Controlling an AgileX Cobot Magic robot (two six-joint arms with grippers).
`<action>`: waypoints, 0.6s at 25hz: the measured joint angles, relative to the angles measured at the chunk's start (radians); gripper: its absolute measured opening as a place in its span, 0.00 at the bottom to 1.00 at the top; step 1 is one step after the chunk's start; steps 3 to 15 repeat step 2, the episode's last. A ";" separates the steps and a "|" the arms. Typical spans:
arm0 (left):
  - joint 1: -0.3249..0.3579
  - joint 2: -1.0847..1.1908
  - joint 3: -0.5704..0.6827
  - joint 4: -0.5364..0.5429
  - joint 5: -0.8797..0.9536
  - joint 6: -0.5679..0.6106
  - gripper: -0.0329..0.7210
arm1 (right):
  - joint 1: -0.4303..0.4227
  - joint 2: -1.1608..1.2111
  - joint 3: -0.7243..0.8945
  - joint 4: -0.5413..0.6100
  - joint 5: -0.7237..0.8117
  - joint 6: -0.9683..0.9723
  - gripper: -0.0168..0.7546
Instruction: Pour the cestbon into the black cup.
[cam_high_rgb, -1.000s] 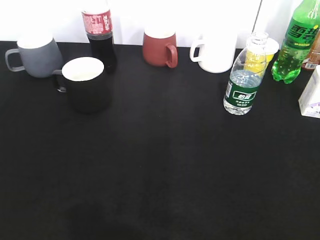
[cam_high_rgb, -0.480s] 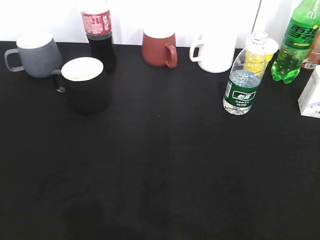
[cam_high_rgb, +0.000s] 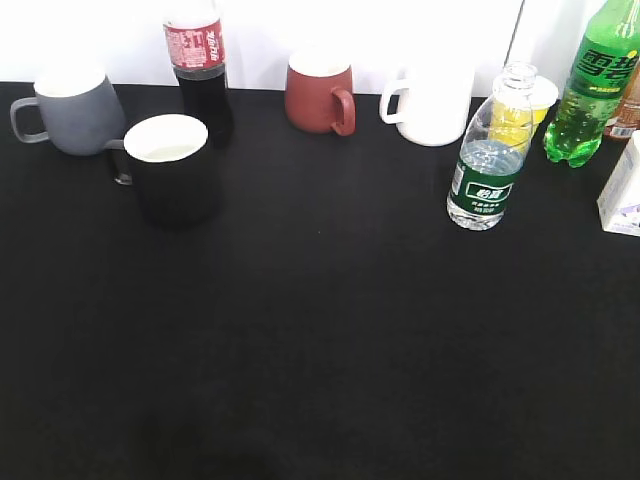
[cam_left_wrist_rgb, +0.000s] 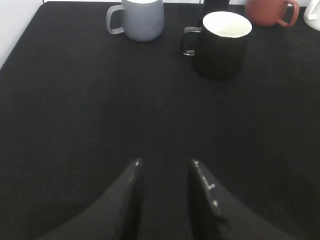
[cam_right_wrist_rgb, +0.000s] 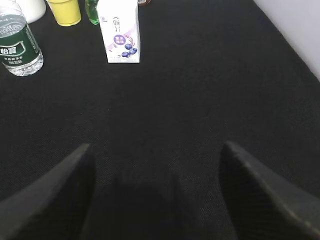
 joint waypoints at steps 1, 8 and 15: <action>0.000 0.000 0.000 0.000 0.000 0.000 0.36 | 0.000 0.000 0.000 0.000 0.000 0.000 0.78; 0.000 0.000 0.000 0.000 0.000 0.000 0.36 | 0.000 0.000 0.000 0.000 0.000 0.000 0.78; 0.000 0.000 0.000 0.000 0.000 0.000 0.36 | 0.000 0.000 0.000 0.000 0.000 0.000 0.78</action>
